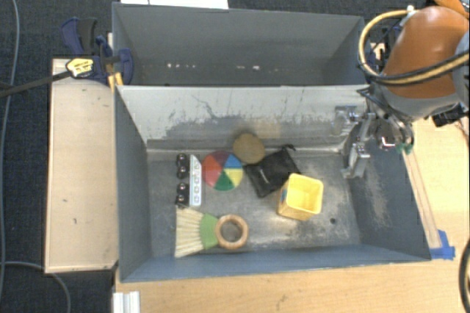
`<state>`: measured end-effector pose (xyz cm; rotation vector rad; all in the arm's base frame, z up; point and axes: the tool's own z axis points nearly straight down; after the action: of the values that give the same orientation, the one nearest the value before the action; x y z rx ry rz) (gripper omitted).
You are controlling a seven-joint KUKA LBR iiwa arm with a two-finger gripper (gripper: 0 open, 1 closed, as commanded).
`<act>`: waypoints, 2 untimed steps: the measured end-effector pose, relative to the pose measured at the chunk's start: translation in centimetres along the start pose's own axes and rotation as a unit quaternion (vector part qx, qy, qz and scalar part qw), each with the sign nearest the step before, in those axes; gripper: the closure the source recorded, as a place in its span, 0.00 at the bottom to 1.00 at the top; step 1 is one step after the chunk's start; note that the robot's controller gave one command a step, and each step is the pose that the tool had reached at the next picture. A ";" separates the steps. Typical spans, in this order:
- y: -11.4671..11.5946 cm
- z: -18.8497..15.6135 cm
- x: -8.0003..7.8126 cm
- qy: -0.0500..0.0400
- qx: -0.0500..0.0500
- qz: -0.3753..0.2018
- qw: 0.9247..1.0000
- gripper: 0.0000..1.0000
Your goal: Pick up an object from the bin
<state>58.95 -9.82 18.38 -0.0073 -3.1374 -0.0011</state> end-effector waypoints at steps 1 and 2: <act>0.0 -0.2 0.0 -0.001 0.000 0.000 1.000 0.00; 1.5 1.3 0.5 -0.004 0.001 -0.014 1.000 0.00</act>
Offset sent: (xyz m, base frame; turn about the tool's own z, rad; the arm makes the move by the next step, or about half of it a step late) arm -0.0106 0.0279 -0.0284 -0.0461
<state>58.50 -8.32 17.10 0.0377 -3.1442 0.0015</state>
